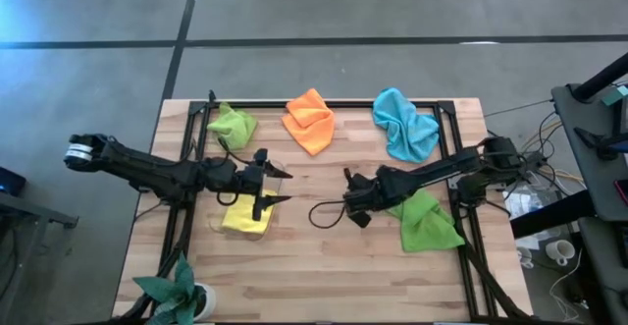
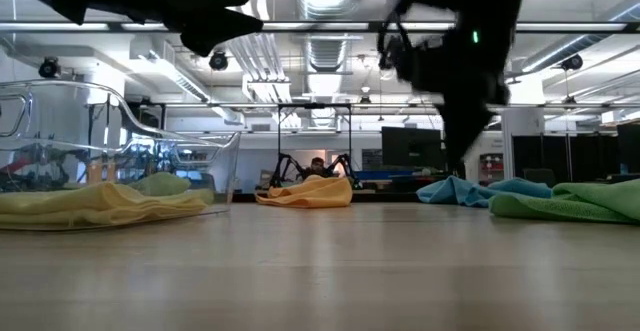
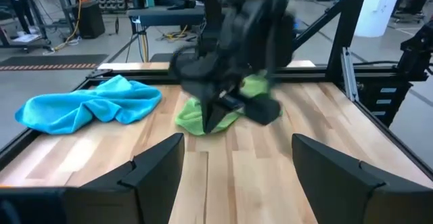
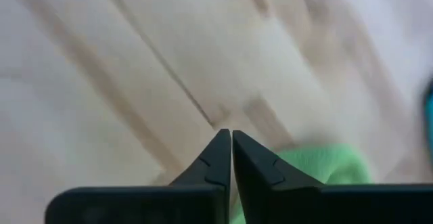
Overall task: Fold microfiber towels
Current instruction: Fold the right green microfiber towel on the table
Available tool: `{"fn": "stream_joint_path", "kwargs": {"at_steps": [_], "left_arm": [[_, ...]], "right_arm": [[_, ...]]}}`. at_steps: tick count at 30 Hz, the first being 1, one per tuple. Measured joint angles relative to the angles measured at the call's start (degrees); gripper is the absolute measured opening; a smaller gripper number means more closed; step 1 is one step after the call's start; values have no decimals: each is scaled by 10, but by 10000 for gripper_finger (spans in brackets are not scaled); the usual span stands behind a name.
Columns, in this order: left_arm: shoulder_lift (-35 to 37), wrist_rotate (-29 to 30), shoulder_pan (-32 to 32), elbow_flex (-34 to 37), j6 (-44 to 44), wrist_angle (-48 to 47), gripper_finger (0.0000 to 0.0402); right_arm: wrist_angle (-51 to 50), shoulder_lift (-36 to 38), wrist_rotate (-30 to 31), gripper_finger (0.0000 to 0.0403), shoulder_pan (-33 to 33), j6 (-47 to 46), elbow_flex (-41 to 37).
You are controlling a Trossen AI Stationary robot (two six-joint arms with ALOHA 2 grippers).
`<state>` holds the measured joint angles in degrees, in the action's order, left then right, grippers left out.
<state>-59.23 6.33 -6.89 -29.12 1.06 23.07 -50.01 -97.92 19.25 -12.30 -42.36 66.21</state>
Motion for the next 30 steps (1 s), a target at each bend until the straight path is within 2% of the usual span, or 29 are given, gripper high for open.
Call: {"fn": "stream_joint_path", "kwargs": {"at_steps": [6, 10, 13, 15, 17, 20, 26, 30], "left_arm": [[-48, -5, -2, -1, -2, 90, 257], [-115, -8, -2, -26, -5, 110, 257], [-160, -8, -2, -58, -26, 120, 257], [-181, -8, -2, -82, -32, 118, 258], [-189, -8, -2, -100, -31, 102, 258], [-185, -8, -2, -110, -31, 70, 258], [-157, 0, -2, -107, -30, 27, 258], [-140, 0, -2, -105, -29, 3, 258]], "right_arm": [[17, 56, 5, 9, -92, 192, 119], [-1, 95, 33, 9, -152, 218, 178], [-62, 122, 122, 9, -172, 140, 182], [-134, 128, 148, 9, -174, 69, 165], [-190, 126, 148, 12, -171, -6, 137], [-209, 124, 123, 25, -161, -68, 85], [-145, 123, 84, 85, -130, -184, -1], [-116, 123, 80, 133, -98, -274, -50]]}}
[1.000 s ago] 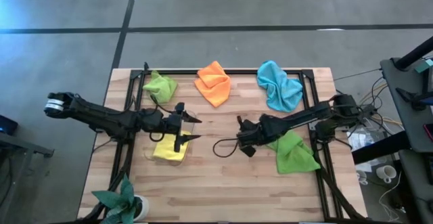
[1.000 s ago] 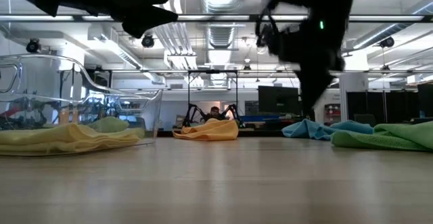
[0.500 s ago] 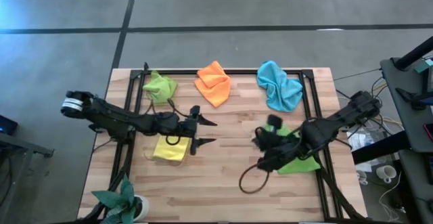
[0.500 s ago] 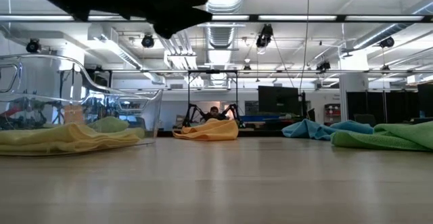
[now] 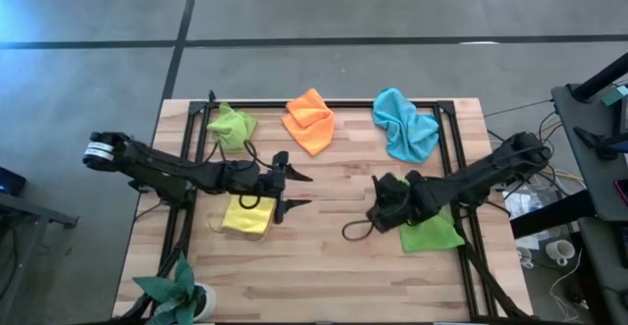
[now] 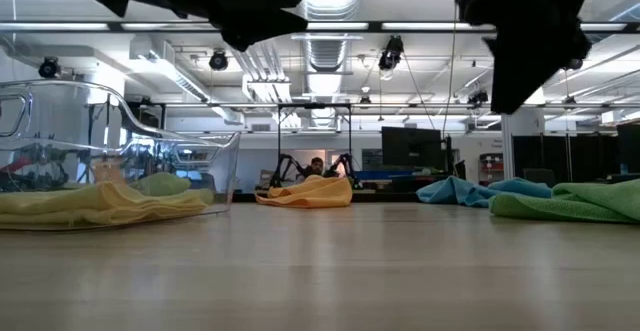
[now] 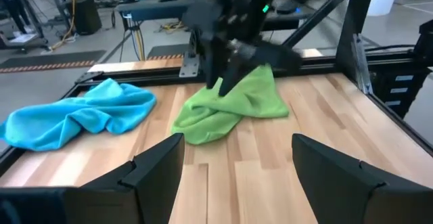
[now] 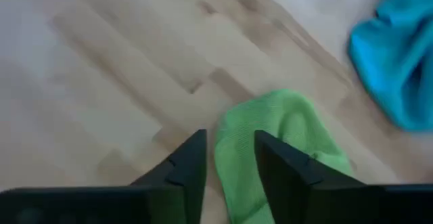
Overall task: Fold microfiber towels
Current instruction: Fold the right green microfiber towel on the table
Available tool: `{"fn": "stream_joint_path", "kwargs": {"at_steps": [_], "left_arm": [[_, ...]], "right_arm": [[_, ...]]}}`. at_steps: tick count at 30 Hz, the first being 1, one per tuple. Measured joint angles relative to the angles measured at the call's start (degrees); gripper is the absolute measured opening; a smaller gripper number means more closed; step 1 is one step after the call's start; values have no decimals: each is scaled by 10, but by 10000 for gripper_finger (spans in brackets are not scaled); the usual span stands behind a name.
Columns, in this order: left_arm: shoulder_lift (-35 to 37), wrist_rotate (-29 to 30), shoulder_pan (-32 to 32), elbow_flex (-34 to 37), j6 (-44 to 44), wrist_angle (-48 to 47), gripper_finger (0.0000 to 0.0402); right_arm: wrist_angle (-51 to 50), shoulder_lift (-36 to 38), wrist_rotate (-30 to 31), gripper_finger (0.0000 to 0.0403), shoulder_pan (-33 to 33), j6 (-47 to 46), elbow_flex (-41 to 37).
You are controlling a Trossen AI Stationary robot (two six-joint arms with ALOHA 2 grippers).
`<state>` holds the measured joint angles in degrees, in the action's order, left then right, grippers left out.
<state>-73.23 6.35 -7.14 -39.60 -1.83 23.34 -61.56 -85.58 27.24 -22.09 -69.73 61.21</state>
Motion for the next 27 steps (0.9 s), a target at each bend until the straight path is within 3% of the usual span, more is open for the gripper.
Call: {"fn": "stream_joint_path", "kwargs": {"at_steps": [4, 9, 18, 23, 27], "left_arm": [[13, 0, 0, 12, 6, -3, 258], [24, 0, 0, 28, 11, -5, 258], [31, 0, 0, 30, 12, -4, 258], [33, 0, 0, 32, 12, -4, 258], [34, 1, 0, 32, 10, -4, 258]], "right_arm": [[44, 0, -36, 166, 27, -43, -45], [150, -14, -63, 178, 42, -51, -87], [155, -98, -83, 176, 59, -60, -98], [162, -126, -85, 152, 66, -36, -97], [179, -124, -77, 89, 73, 8, -100]]}}
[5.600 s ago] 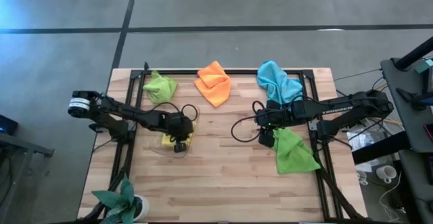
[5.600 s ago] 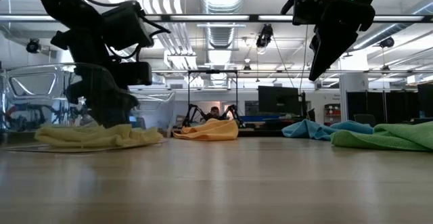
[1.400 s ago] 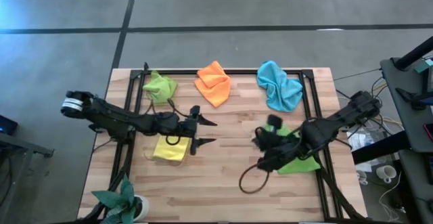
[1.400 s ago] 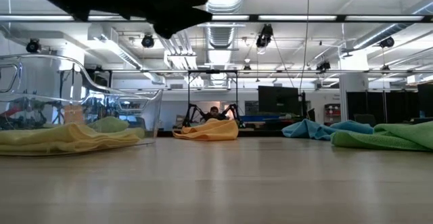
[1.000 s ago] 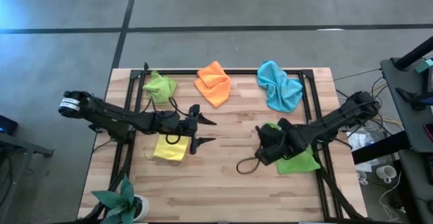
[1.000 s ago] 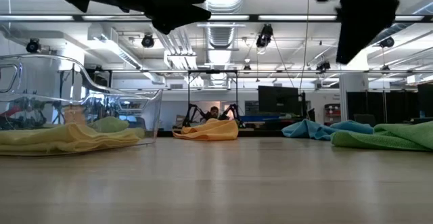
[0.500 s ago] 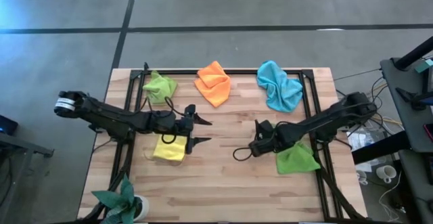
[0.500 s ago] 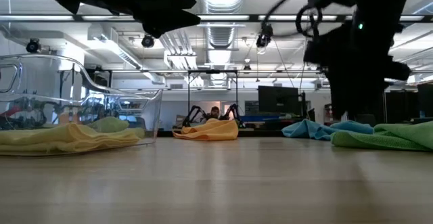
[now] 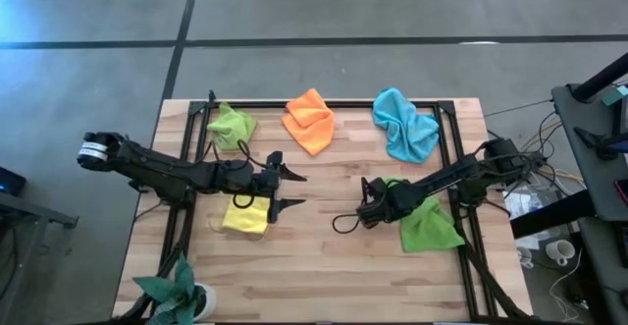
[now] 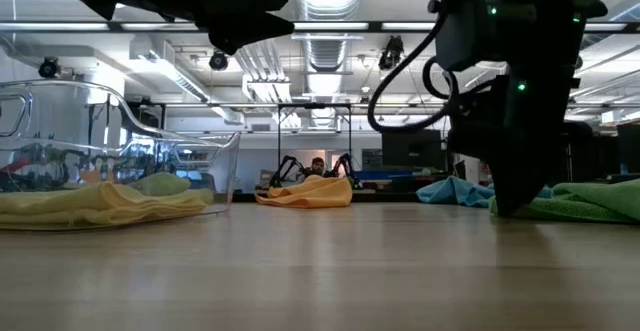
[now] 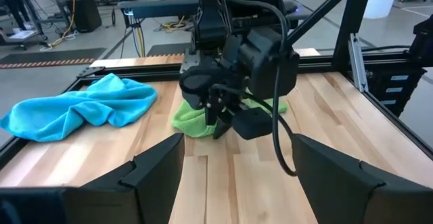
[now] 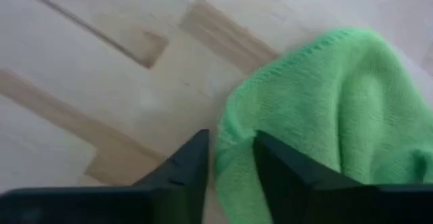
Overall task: Fold microfiber towels
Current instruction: Fold the right green microfiber towel on the table
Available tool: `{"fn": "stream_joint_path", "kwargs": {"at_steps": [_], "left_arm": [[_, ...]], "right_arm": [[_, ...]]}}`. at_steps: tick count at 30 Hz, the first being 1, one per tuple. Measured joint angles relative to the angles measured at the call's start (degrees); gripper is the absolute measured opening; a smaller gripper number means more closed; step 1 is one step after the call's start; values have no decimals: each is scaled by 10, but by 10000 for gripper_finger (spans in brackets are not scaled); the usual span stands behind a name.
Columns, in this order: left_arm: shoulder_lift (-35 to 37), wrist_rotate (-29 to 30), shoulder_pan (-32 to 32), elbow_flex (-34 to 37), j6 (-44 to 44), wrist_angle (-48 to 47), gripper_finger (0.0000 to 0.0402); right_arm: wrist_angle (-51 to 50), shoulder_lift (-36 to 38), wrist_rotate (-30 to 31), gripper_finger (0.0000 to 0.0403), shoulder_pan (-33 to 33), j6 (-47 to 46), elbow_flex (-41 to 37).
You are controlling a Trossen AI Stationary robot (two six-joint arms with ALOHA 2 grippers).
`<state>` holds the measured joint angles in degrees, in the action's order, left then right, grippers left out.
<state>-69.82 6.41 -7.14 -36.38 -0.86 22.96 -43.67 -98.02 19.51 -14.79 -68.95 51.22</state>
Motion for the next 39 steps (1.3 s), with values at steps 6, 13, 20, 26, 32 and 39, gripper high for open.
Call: {"fn": "stream_joint_path", "kwargs": {"at_steps": [6, 13, 20, 26, 32, 39], "left_arm": [[-6, 0, 0, 1, -10, 0, 258], [-31, 2, 0, -1, -10, -26, 258], [-35, 24, 0, -19, -11, -1, 258], [-56, -33, -2, -16, 17, 65, 258], [-140, -32, -15, -31, -22, 149, 258], [-219, -25, -20, -86, 4, 135, 258]], "right_arm": [[-16, 37, 7, 13, 2, 116, 32], [-59, 80, -31, 9, -38, 355, 180], [-253, 86, 30, 9, -91, 412, 399], [-375, 86, 139, 9, -105, 358, 489], [-387, 86, 249, 9, -71, 304, 511], [-421, 86, 232, 9, 5, 227, 503]]}}
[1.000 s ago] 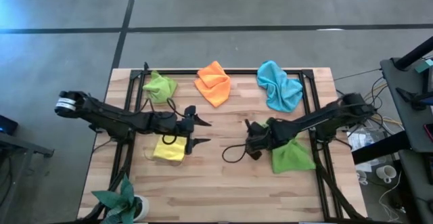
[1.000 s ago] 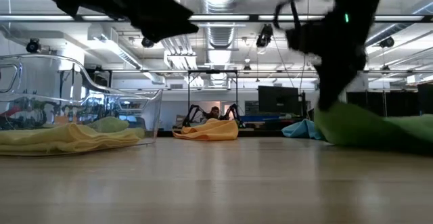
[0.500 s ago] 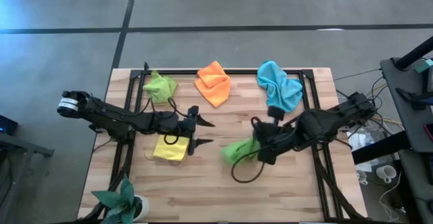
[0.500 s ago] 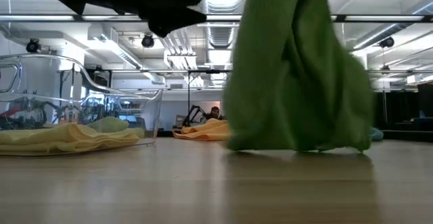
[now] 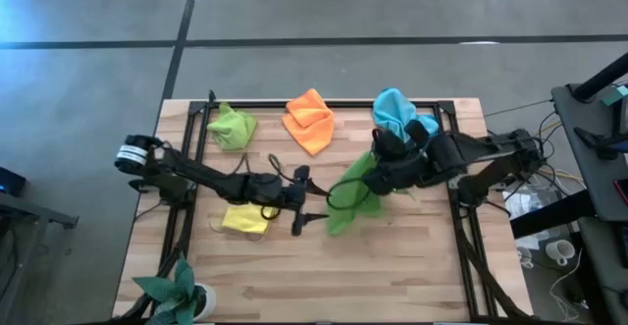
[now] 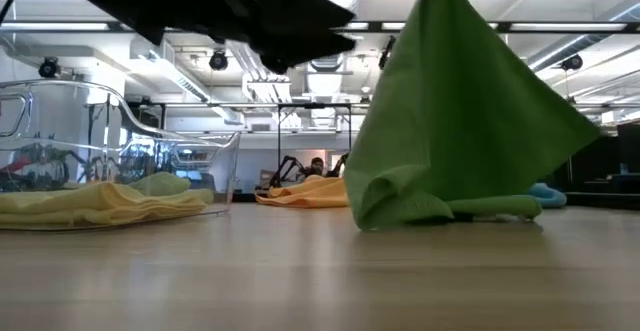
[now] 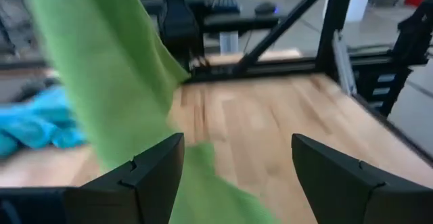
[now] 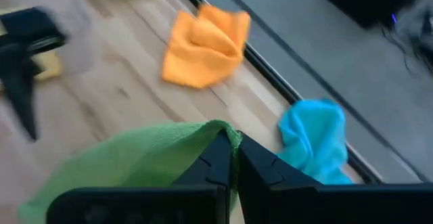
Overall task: Fold microfiber towels
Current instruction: Fold the right green microfiber towel on the table
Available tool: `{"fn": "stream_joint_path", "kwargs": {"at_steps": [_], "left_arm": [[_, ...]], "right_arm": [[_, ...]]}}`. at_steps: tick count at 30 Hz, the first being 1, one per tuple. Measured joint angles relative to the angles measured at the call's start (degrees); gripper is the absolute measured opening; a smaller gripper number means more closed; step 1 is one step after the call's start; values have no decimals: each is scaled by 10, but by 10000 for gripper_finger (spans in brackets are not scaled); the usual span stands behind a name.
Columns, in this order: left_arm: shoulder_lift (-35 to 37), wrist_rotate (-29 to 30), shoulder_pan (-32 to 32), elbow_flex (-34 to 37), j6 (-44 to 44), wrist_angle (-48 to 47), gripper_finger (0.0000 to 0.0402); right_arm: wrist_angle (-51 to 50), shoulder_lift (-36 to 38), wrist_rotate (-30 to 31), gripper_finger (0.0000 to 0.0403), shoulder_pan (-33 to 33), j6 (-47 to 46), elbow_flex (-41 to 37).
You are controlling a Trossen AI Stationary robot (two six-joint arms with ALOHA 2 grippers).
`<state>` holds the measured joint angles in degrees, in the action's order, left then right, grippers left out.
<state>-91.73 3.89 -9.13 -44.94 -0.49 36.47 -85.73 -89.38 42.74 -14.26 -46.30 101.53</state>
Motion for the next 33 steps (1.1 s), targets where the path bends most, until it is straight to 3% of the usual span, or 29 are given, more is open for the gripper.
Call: {"fn": "stream_joint_path", "kwargs": {"at_steps": [5, 10, 14, 17, 20, 33], "left_arm": [[-66, 61, 0, -40, 17, -42, 258], [-130, 57, -6, -80, -5, -49, 258], [-168, 62, -12, -131, -60, -180, 258], [-174, 60, -12, -170, -66, -280, 258], [-172, 53, -22, -194, -81, -314, 258], [-187, 146, -60, -216, -95, -333, 257]], "right_arm": [[-43, -2, -11, 9, 46, -7, -25], [-43, -2, -11, 9, 65, 9, -46], [-43, -2, -11, 9, 69, 25, -50], [-43, -2, -12, 9, 68, 28, -52], [-43, -2, -11, 9, 68, 37, -52], [-41, -2, -7, 9, 68, 43, -55]]}}
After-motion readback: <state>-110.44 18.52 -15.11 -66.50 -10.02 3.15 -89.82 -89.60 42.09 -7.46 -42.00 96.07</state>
